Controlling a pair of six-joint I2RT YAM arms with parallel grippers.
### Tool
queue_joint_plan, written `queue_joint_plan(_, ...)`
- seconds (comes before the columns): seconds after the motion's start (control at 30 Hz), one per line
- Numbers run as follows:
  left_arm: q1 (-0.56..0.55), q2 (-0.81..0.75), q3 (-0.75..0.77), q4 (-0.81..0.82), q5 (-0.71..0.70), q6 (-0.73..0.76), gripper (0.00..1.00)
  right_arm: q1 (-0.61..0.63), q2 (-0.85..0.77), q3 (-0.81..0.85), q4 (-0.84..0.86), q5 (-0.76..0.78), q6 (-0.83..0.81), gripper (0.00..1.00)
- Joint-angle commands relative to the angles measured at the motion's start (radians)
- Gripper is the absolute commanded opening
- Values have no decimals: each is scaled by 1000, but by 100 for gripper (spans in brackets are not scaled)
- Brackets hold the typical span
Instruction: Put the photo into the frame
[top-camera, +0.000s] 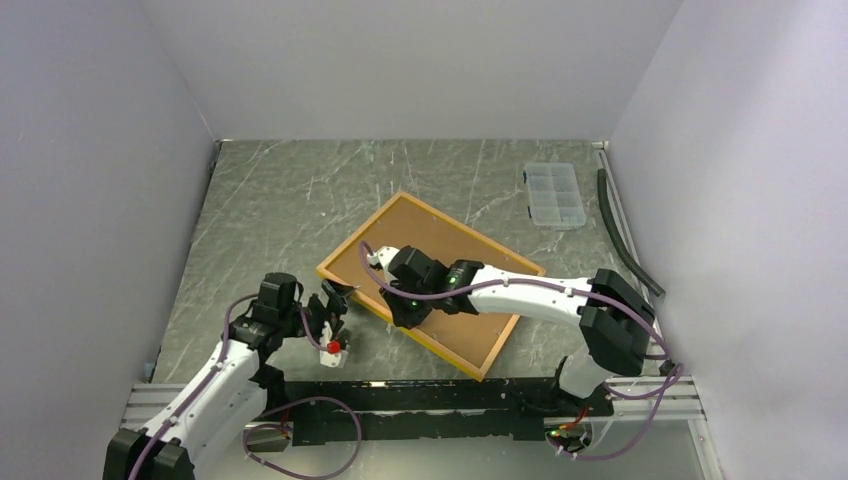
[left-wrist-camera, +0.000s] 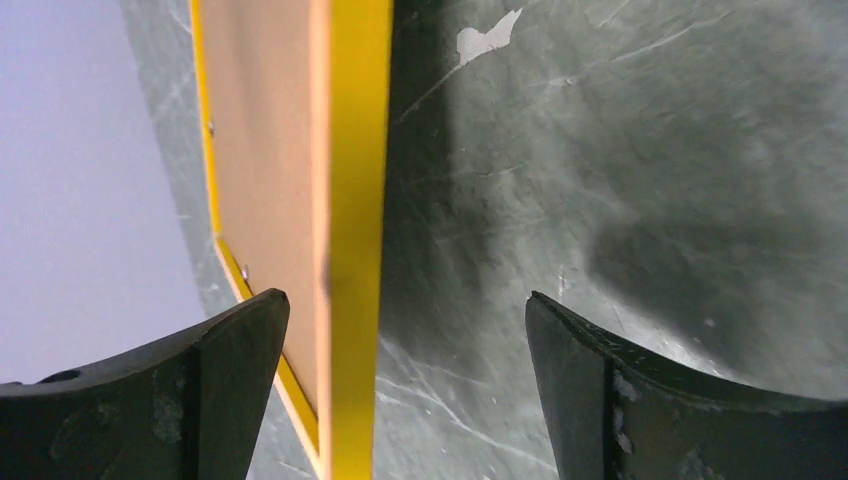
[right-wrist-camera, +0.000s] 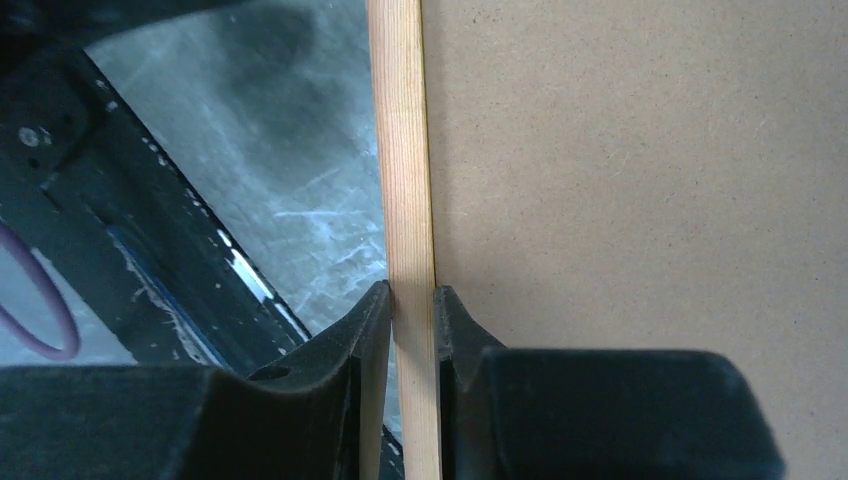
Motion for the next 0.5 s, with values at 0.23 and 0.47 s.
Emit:
queue_joint_plan(0.23, -98, 230, -108, 812, -40, 59, 87, -38, 13, 173, -21, -132, 12, 0)
queue_joint_plan(0.47, -132, 252, -49, 774, -58, 16, 55, -55, 13, 196, -41, -114, 6, 11)
